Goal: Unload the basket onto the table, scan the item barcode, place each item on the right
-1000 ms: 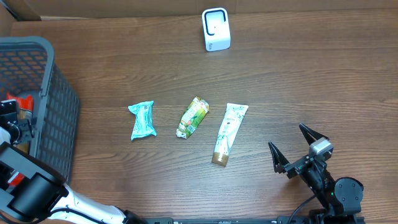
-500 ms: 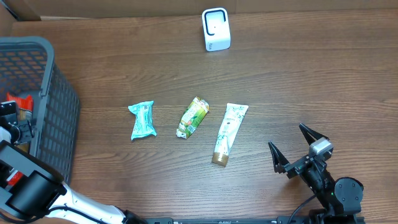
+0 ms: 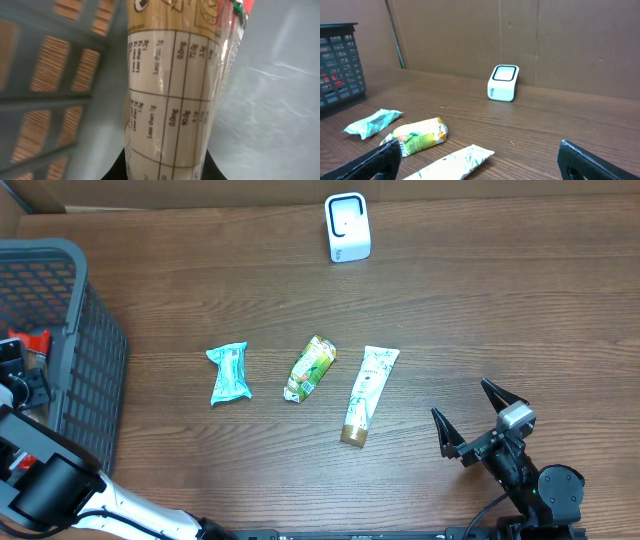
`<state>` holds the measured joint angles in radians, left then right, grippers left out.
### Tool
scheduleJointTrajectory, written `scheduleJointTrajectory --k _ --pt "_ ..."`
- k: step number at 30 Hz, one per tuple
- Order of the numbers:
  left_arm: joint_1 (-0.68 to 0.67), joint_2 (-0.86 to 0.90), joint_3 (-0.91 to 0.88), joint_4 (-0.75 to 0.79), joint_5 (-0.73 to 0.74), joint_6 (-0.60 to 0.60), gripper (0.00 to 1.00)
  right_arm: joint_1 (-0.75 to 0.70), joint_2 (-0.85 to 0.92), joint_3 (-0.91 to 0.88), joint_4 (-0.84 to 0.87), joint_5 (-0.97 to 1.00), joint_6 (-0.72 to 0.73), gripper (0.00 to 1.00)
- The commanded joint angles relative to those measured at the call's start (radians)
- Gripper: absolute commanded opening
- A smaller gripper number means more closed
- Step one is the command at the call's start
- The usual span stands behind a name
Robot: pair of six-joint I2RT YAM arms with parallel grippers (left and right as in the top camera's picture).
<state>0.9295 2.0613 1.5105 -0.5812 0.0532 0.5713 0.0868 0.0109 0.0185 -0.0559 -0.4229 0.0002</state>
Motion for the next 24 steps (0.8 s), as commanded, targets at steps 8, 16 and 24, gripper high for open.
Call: scheduleJointTrajectory --k 8,16,24 --pt "-0.113 -0.129 0.203 -0.140 0.071 -0.254 0.04 0.006 -0.008 -0.010 0.002 -0.005 0.004 1.00" --pt "-0.172 -0.368 0.353 -0.137 0.071 -0.356 0.04 0.006 -0.008 -0.010 0.002 -0.005 0.004 1.00" --pt "-0.212 -0.580 0.356 -0.100 0.080 -0.471 0.04 0.006 -0.008 -0.010 0.002 -0.005 0.004 1.00"
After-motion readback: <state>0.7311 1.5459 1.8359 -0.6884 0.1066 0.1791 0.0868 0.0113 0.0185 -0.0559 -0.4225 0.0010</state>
